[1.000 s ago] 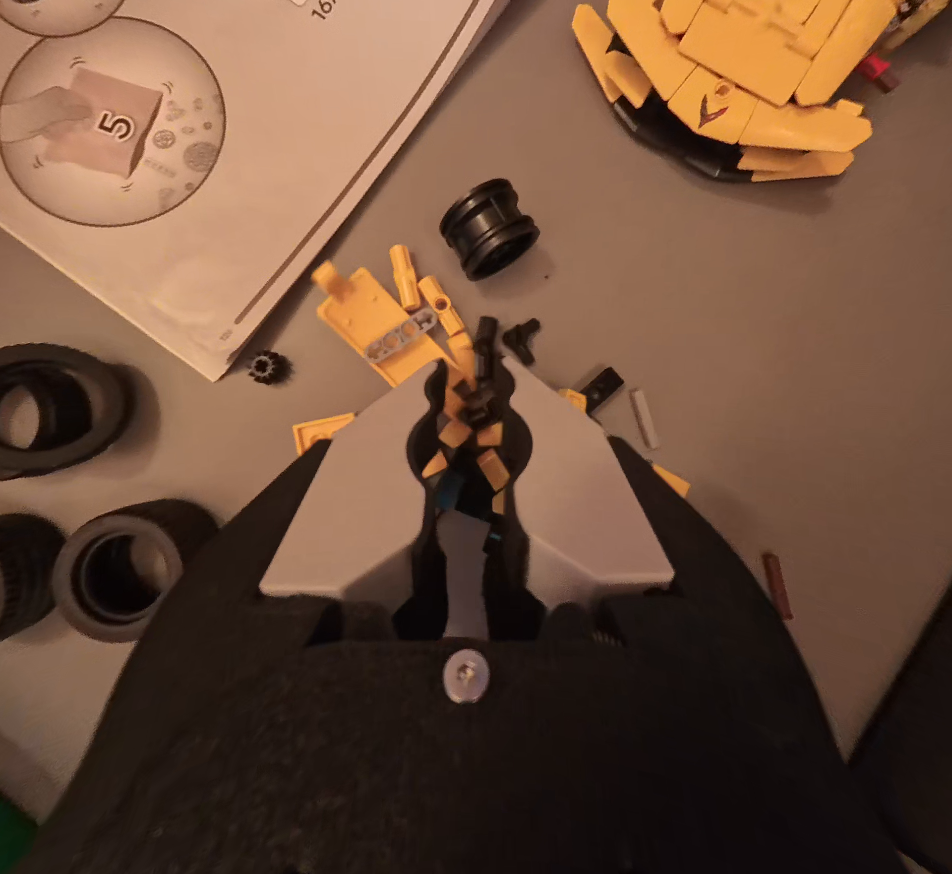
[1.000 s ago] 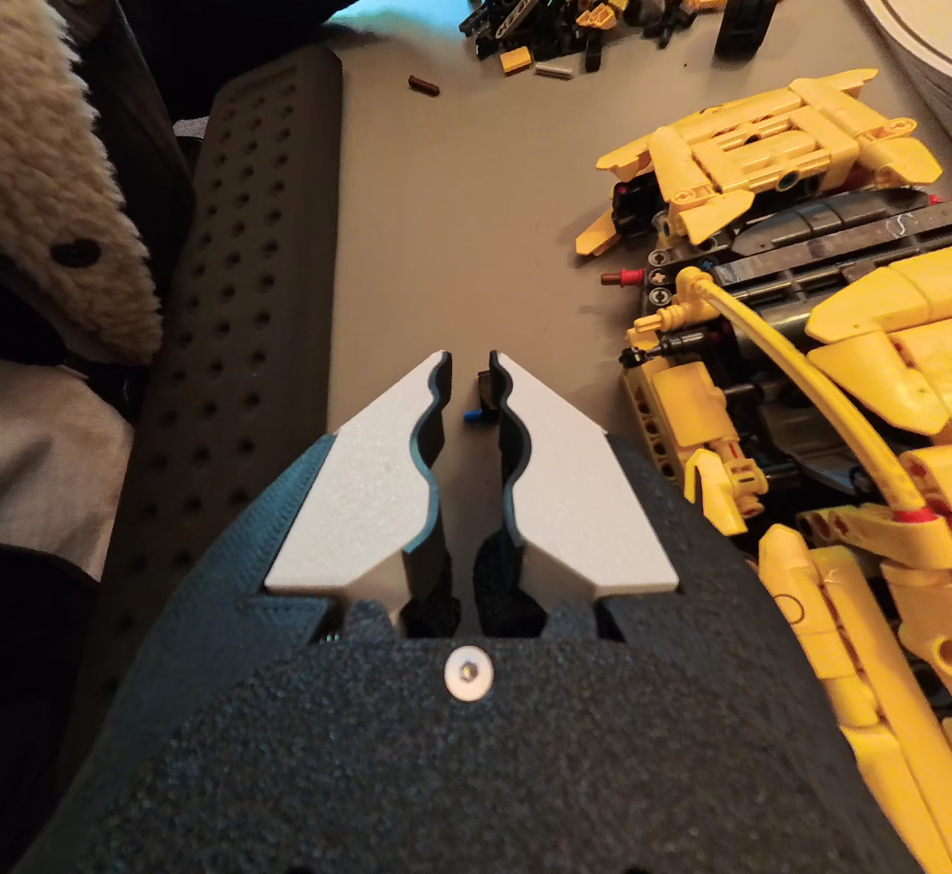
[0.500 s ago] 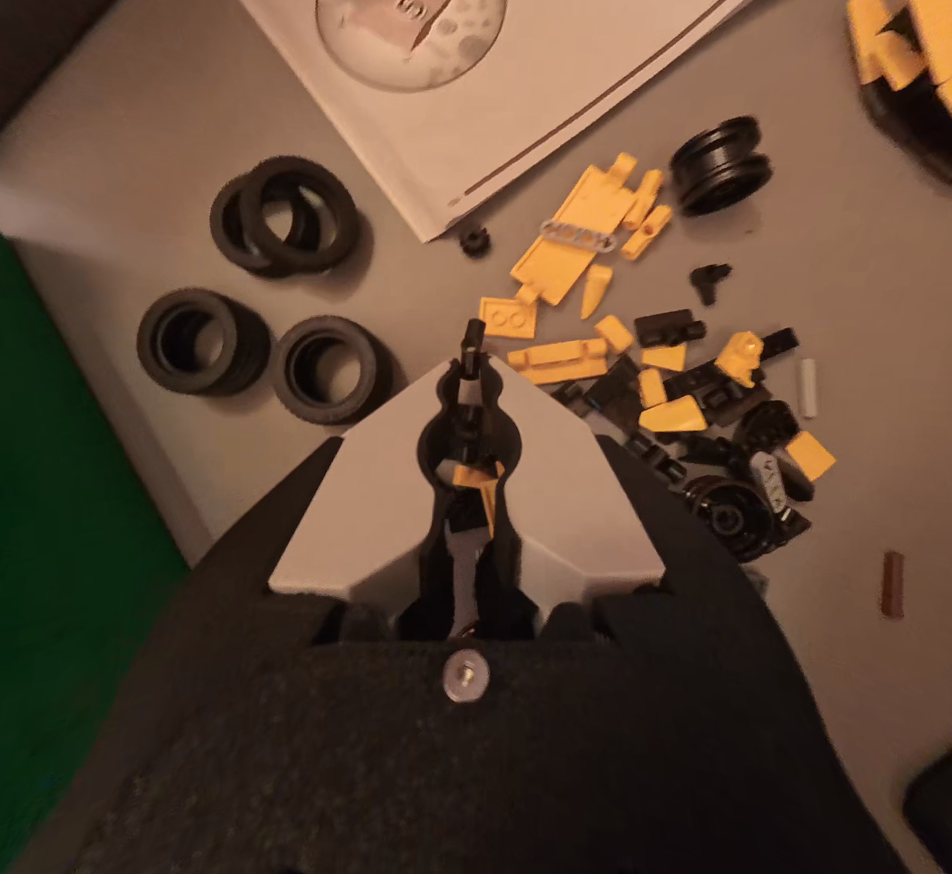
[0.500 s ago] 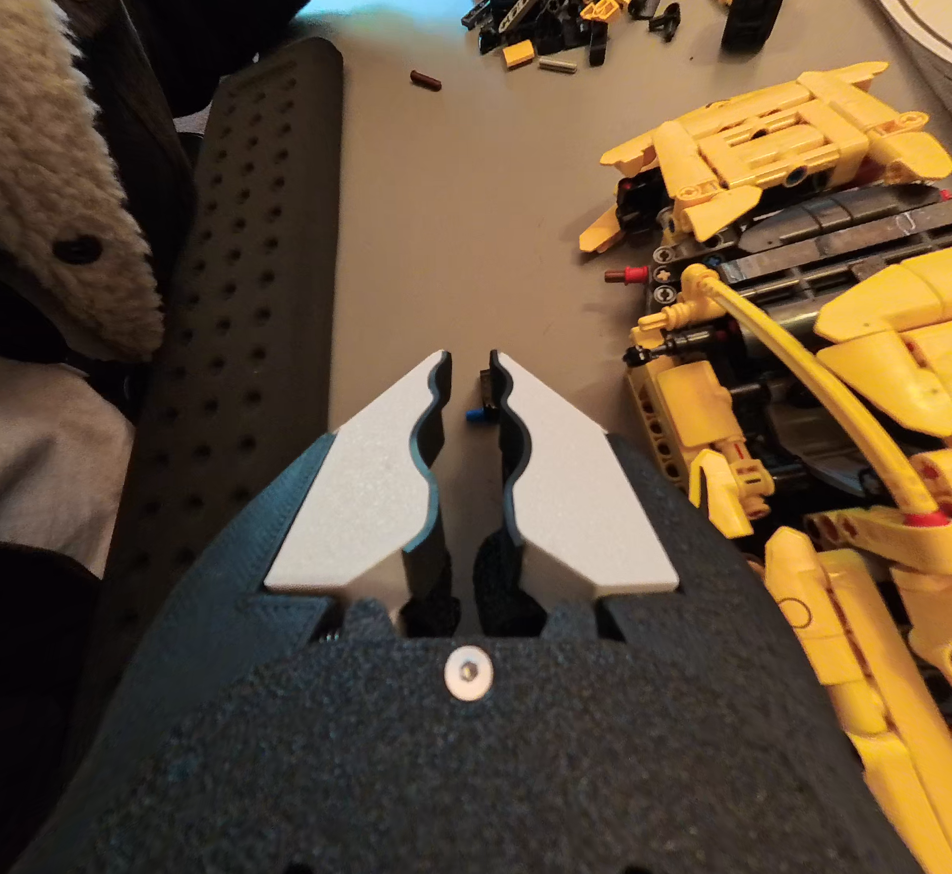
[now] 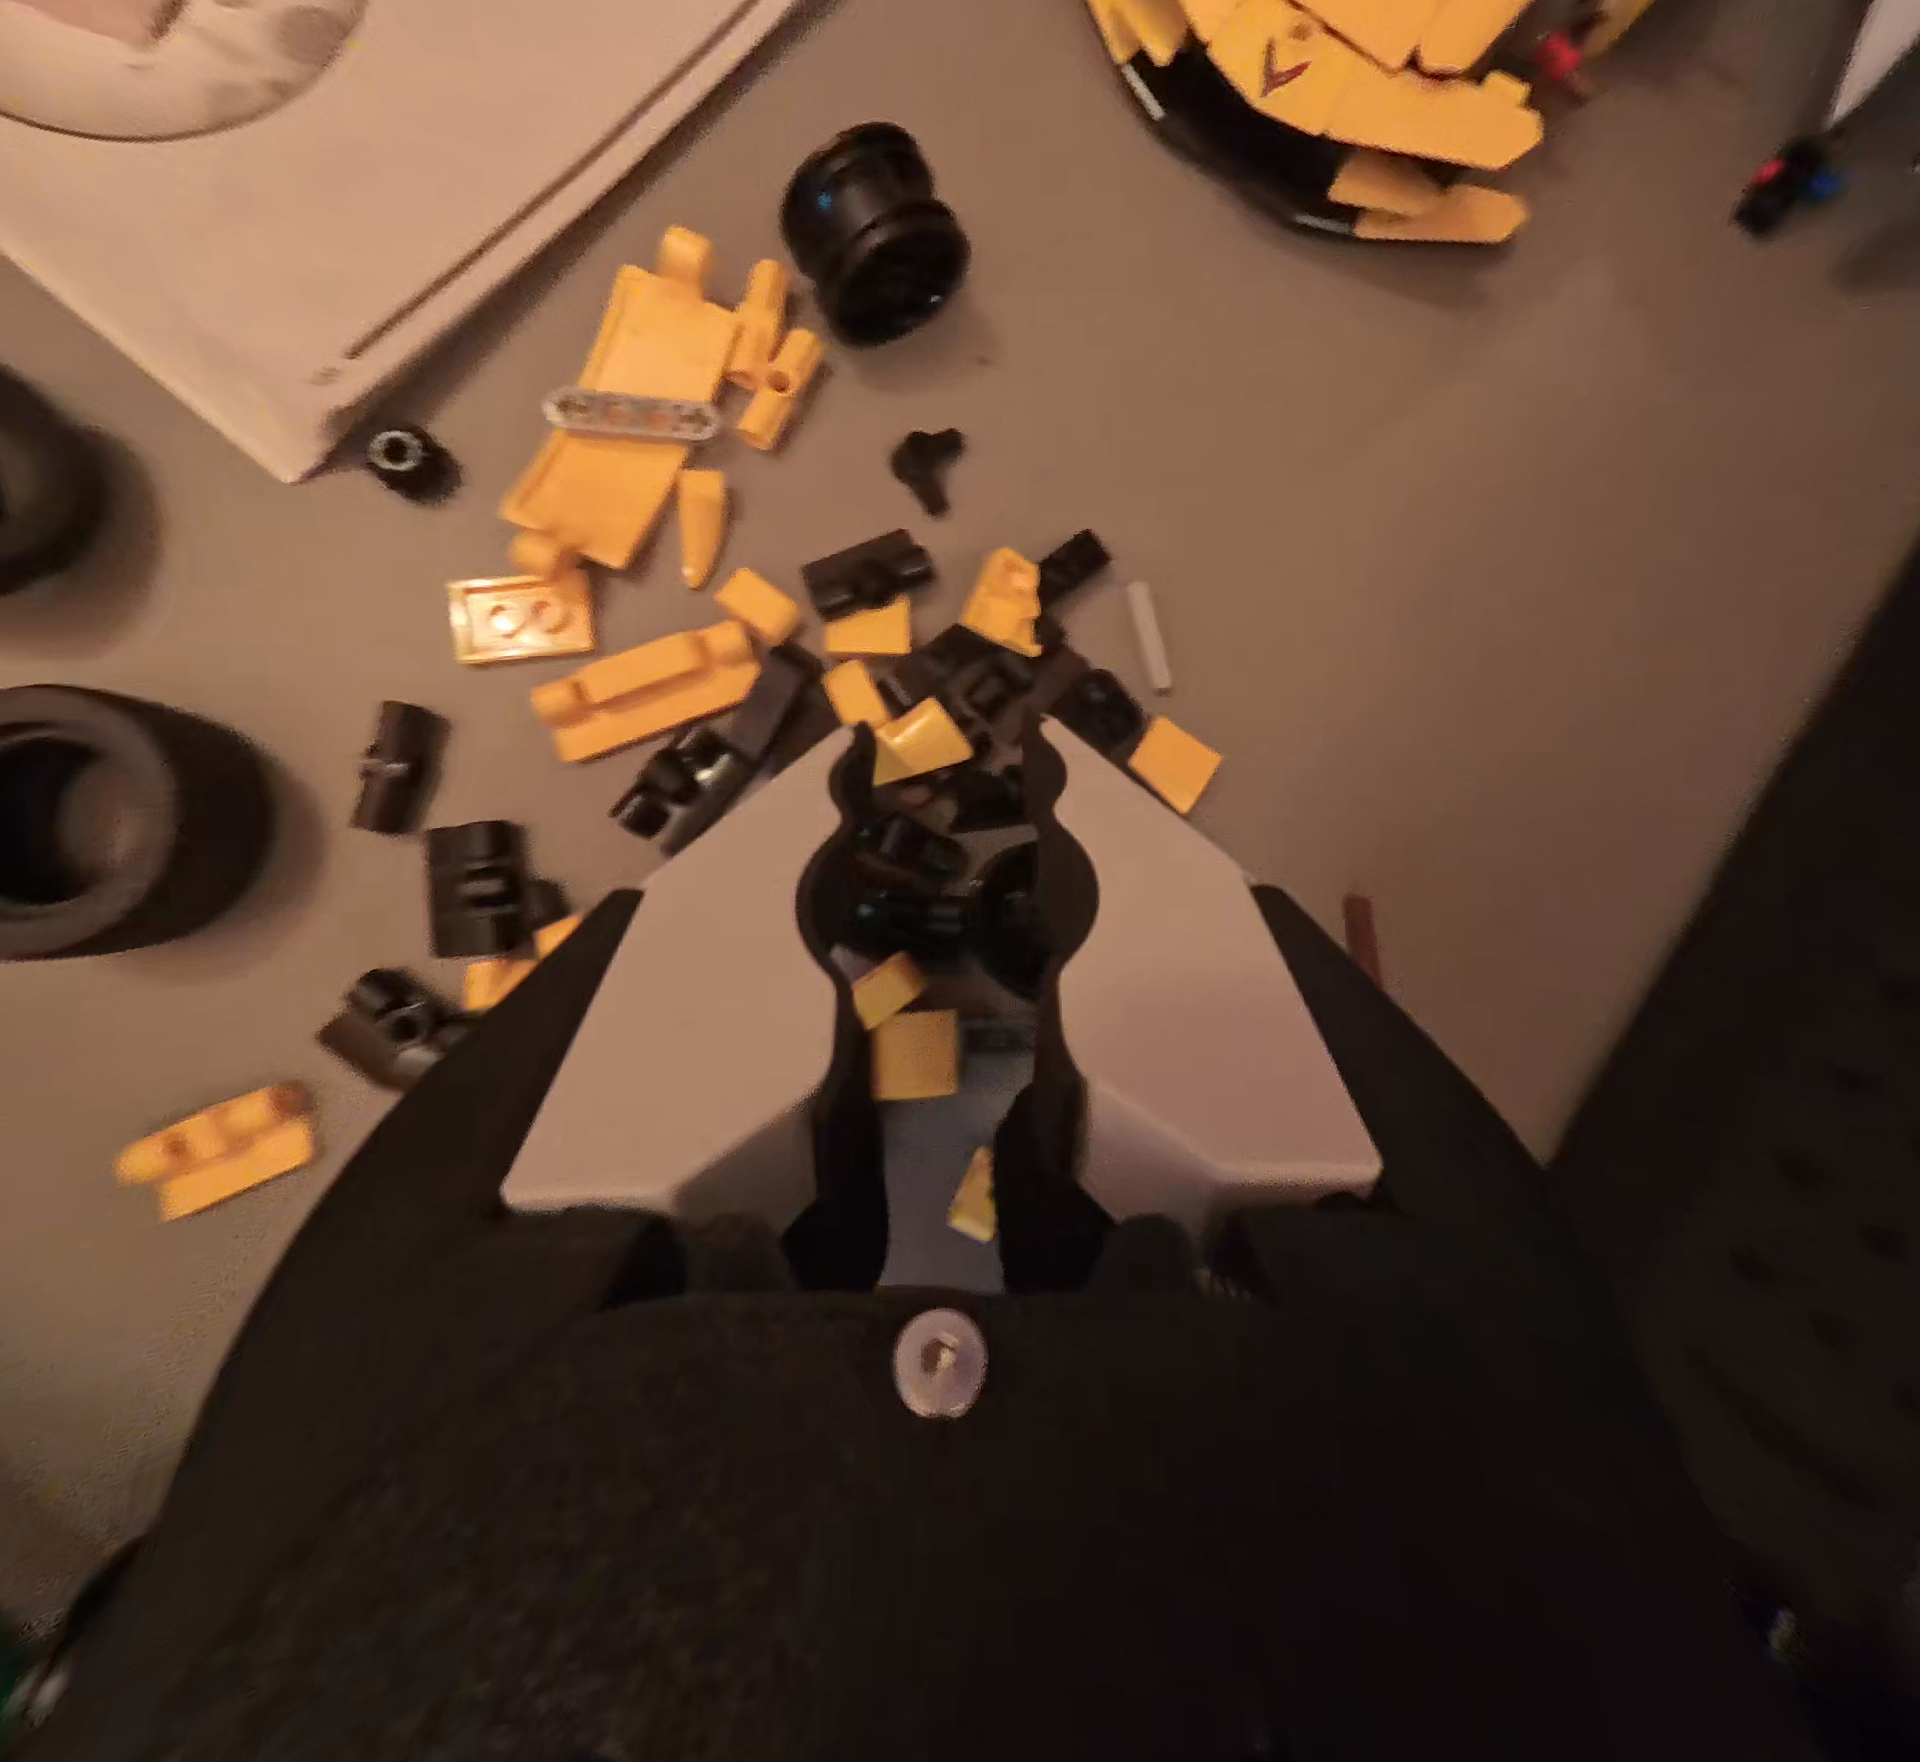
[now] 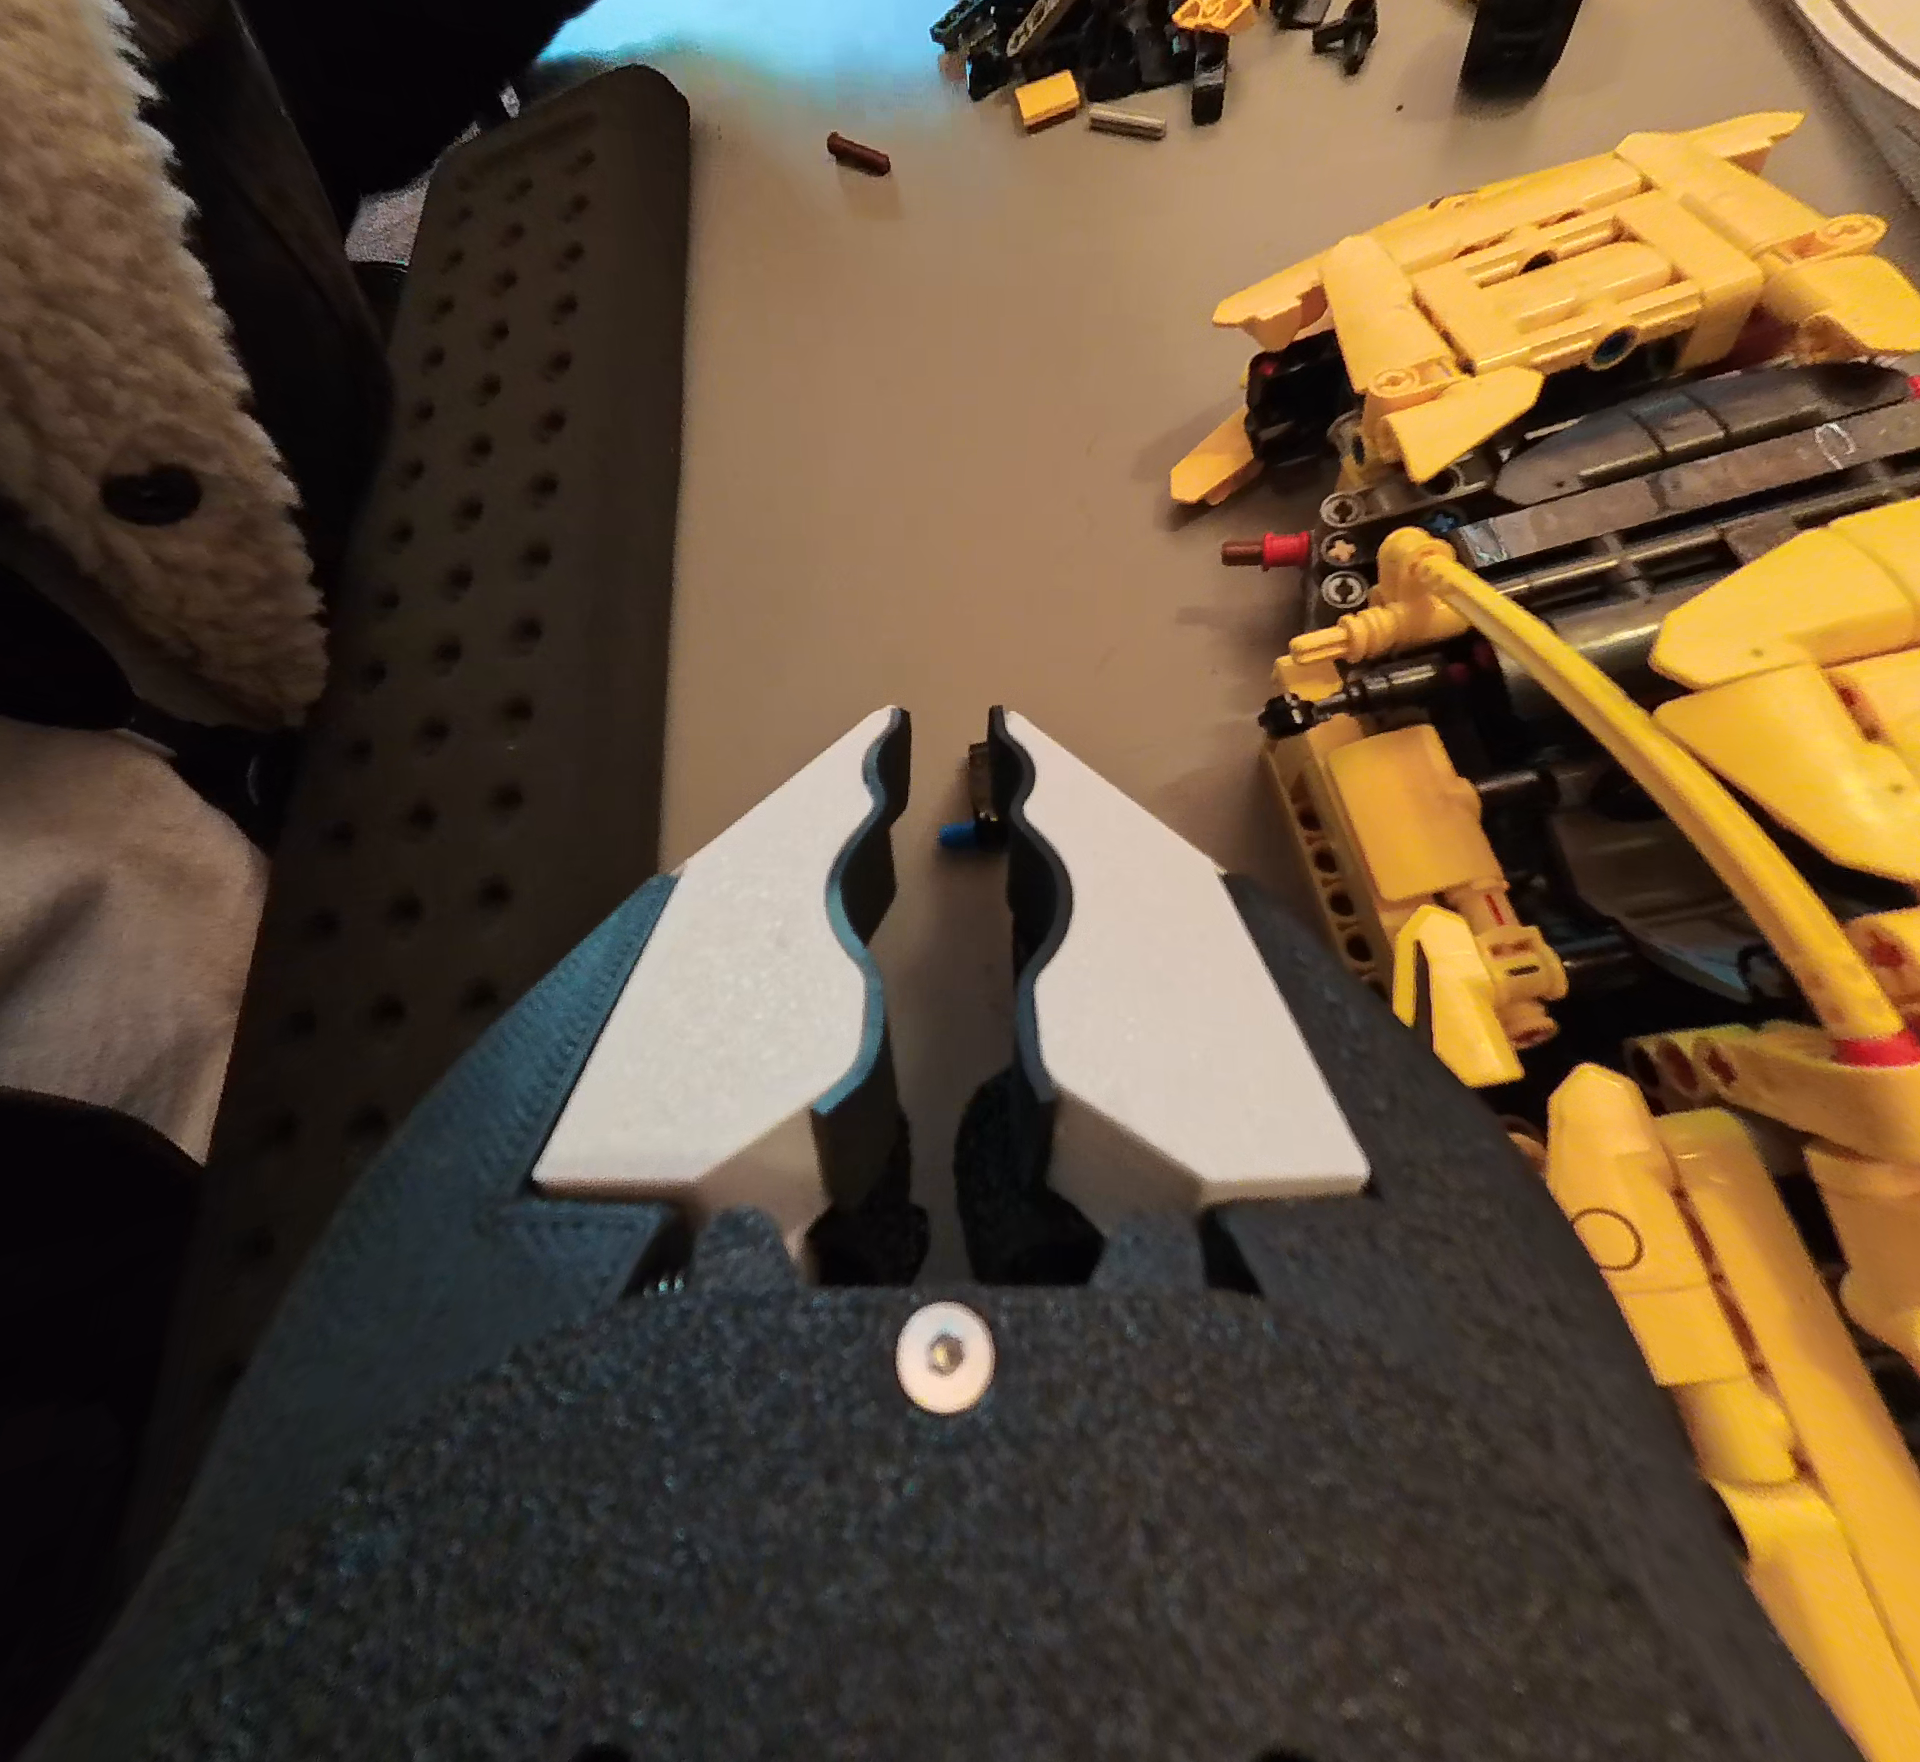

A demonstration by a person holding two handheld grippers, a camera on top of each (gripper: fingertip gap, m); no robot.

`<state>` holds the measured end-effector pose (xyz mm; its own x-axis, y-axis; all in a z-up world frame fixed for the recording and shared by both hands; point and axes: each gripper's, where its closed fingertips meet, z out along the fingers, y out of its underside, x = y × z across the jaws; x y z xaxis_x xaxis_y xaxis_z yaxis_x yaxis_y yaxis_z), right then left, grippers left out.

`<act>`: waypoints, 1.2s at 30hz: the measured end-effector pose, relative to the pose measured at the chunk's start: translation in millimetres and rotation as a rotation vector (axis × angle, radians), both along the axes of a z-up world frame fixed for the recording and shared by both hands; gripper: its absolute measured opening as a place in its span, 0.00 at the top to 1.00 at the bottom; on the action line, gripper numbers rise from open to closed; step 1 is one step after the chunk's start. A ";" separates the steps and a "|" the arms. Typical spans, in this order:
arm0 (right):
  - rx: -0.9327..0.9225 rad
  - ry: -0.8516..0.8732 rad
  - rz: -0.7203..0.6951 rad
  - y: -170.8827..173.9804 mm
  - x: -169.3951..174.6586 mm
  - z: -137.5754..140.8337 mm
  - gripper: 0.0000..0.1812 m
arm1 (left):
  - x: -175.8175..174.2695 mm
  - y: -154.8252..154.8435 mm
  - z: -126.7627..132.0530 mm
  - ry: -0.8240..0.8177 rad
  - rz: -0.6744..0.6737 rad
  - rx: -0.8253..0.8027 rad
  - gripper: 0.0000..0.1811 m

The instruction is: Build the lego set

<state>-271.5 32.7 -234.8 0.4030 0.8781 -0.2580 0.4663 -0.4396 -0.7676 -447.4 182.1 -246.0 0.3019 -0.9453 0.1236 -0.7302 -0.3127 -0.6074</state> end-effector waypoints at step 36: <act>0.014 0.018 -0.013 2.4 1.6 4.7 0.93 | 43.9 -1.2 0.6 -0.011 -0.044 0.152 0.91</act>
<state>-269.9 35.1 -230.1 0.4096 0.8765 -0.2529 0.4467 -0.4344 -0.7822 -403.5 180.9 -245.4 0.2590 -0.9657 -0.0191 -0.7342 -0.1840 -0.6535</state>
